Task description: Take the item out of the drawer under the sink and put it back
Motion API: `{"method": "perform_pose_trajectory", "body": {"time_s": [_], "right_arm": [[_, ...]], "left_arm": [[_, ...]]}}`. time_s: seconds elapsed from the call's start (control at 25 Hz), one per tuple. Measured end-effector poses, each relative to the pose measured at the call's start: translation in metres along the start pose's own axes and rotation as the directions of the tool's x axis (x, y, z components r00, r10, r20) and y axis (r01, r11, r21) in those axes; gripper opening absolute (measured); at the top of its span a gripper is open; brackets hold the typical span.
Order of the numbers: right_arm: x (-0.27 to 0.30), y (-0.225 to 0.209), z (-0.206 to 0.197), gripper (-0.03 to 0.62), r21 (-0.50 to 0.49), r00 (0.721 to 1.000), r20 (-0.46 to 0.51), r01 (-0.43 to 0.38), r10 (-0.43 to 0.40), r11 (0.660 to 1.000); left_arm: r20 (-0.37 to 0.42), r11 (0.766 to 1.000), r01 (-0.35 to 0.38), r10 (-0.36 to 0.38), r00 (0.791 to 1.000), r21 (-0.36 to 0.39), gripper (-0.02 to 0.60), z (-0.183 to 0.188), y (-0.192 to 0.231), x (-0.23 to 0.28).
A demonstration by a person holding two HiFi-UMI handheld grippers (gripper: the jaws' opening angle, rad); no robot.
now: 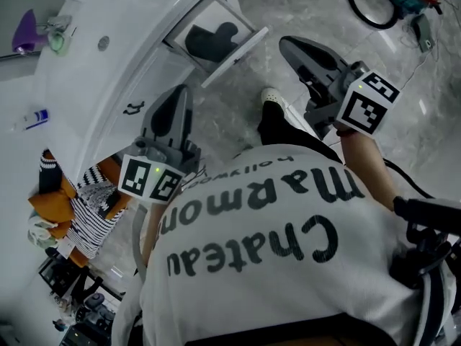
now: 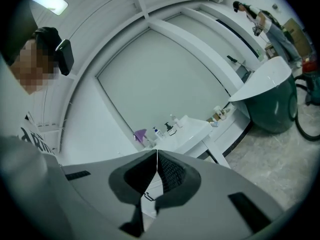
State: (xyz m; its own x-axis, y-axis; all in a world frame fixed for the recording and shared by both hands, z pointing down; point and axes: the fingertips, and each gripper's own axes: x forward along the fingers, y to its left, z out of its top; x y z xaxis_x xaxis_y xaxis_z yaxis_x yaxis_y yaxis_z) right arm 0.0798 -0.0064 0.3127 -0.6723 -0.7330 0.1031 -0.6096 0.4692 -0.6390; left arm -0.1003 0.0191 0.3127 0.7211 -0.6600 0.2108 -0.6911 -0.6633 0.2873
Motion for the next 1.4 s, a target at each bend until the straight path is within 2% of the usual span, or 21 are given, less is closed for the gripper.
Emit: {"method": "perform_pose_trajectory", "body": {"time_s": [0.16, 0.24, 0.32, 0.6, 0.76, 0.88, 1.08, 1.16, 1.32, 1.4], "right_arm": [[0.018, -0.026, 0.01, 0.012, 0.029, 0.999, -0.034, -0.028, 0.029, 0.999], [0.024, -0.049, 0.015, 0.012, 0.045, 0.998, -0.051, -0.028, 0.03, 0.999], [0.029, -0.073, 0.021, 0.012, 0.064, 0.997, -0.069, -0.02, 0.024, 0.998], [0.034, -0.108, 0.012, 0.012, 0.132, 0.993, -0.112, -0.01, 0.025, 0.991], [0.037, -0.122, 0.0, 0.012, 0.17, 0.991, -0.133, 0.004, 0.019, 0.985], [0.035, -0.133, -0.005, 0.012, 0.196, 0.99, -0.138, 0.025, 0.002, 0.98], [0.03, -0.155, -0.01, 0.012, 0.215, 0.99, -0.13, 0.072, -0.044, 0.974], [0.028, -0.166, -0.012, 0.012, 0.225, 0.99, -0.123, 0.096, -0.069, 0.97], [0.024, -0.182, -0.021, 0.012, 0.24, 0.985, -0.128, 0.14, -0.111, 0.961], [0.021, -0.192, -0.027, 0.012, 0.246, 0.981, -0.139, 0.168, -0.137, 0.954]], "left_arm": [[-0.036, 1.0, -0.03, 0.029, 0.999, -0.01, 0.009, -0.01, 0.01, 0.027], [-0.077, 0.999, -0.036, 0.038, 0.996, 0.029, 0.009, -0.026, 0.022, 0.049], [-0.145, 0.996, -0.045, 0.056, 0.988, 0.077, 0.009, -0.053, 0.039, 0.073], [-0.254, 0.985, -0.169, 0.174, 0.951, 0.043, 0.011, -0.099, 0.079, 0.1], [-0.339, 0.973, -0.222, 0.232, 0.912, 0.066, 0.012, -0.13, 0.099, 0.11], [-0.423, 0.971, -0.222, 0.241, 0.874, 0.093, 0.086, -0.157, 0.109, 0.119], [-0.497, 0.963, -0.239, 0.269, 0.825, 0.124, 0.123, -0.186, 0.128, 0.135], [-0.523, 0.956, -0.247, 0.293, 0.8, 0.159, 0.143, -0.197, 0.139, 0.142], [-0.566, 0.929, -0.25, 0.366, 0.739, 0.274, 0.143, -0.215, 0.167, 0.155], [-0.584, 0.92, -0.245, 0.385, 0.715, 0.306, 0.147, -0.223, 0.18, 0.164]]}}
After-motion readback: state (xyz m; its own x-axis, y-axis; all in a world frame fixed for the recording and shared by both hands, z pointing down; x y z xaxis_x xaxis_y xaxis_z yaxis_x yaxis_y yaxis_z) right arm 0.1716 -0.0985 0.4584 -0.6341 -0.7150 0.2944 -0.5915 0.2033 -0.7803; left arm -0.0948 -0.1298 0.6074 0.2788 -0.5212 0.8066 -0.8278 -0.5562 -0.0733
